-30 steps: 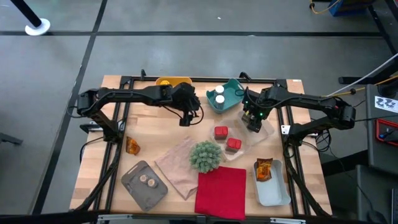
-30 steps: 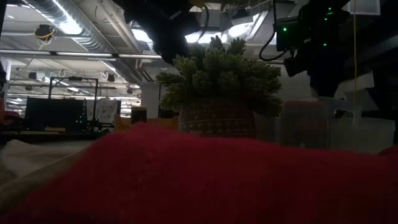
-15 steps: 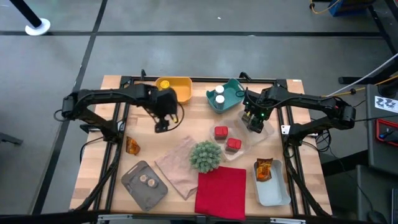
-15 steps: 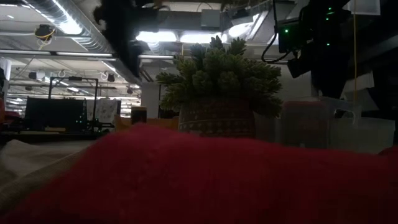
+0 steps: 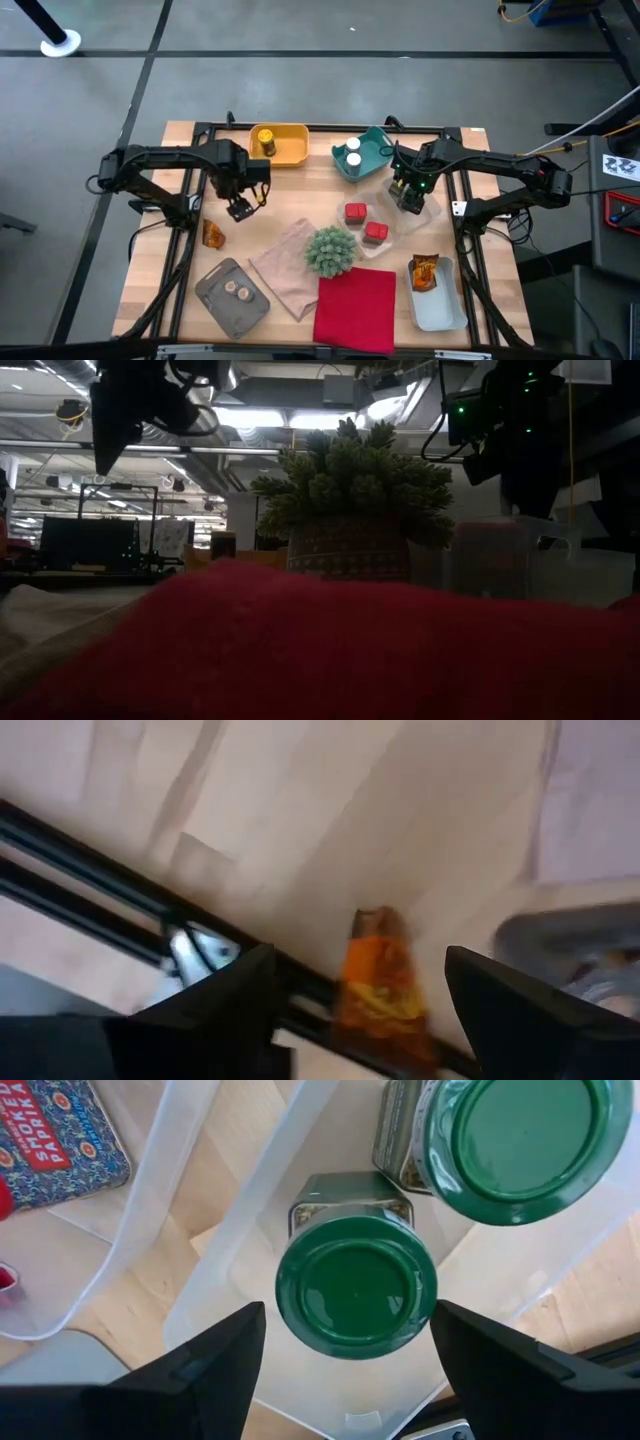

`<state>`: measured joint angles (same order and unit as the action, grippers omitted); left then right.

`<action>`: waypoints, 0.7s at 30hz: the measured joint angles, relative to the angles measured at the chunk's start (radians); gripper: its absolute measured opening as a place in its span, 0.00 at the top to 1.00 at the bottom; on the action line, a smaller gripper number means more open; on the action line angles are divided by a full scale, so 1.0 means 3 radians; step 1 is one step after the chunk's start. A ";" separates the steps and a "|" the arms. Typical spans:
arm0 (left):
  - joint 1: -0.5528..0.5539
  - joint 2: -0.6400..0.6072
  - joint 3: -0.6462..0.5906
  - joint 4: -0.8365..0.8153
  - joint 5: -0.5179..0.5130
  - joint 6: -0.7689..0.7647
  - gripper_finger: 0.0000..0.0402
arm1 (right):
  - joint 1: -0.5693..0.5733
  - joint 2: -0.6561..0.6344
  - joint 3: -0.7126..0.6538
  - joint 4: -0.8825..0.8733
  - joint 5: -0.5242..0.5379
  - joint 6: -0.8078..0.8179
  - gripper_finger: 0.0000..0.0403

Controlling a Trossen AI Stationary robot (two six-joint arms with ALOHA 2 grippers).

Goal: Sort spices by type
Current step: Put the orange seasoning pack into the gray bin

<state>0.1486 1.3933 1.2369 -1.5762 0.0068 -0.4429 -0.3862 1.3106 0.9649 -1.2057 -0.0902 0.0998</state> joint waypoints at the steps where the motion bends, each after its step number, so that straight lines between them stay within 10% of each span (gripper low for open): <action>1: 0.0000 -0.0001 0.0000 0.0015 0.0043 -0.0102 0.31 | 0.0000 0.0000 0.0000 0.0000 0.0000 0.0001 0.29; 21: -0.0083 -0.0014 -0.0001 0.0018 0.0479 -0.0991 0.31 | 0.0000 0.0000 0.0003 -0.0031 0.0000 0.0000 0.29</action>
<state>0.1236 1.3891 1.2365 -1.5709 0.1504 -0.7402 -0.3862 1.3106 0.9657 -1.2151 -0.0902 0.0999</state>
